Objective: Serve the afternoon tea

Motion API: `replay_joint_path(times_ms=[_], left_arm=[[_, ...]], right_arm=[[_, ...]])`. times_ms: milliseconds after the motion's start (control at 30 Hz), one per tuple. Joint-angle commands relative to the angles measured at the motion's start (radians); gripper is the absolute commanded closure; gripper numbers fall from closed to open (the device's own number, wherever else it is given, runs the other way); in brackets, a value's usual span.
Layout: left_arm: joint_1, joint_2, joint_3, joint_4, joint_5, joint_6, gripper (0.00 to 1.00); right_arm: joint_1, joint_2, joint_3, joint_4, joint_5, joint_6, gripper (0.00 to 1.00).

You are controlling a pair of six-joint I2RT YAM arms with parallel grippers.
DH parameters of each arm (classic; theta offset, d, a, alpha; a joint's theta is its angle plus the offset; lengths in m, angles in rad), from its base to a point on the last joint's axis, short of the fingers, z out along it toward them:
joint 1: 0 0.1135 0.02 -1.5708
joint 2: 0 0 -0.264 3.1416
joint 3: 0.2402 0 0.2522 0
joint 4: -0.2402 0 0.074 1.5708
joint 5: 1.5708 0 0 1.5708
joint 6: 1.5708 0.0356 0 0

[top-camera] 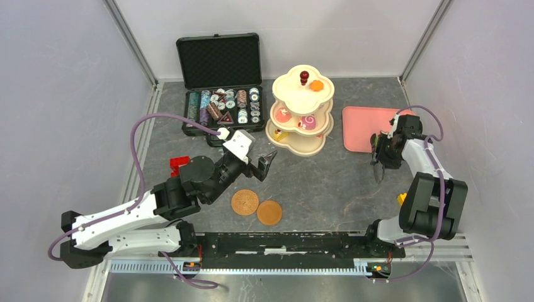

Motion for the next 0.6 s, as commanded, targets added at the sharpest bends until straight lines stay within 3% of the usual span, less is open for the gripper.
replay_joint_path(times_ms=[0,567], left_arm=[[-0.007,0.000,0.003,0.046,-0.008,-0.014,0.00],[-0.008,-0.008,0.003,0.045,-0.005,-0.014,0.00]], right_arm=[[-0.003,0.013,-0.005,0.033,0.000,-0.019,0.50],[0.013,0.053,0.022,0.030,0.016,-0.024,0.48]])
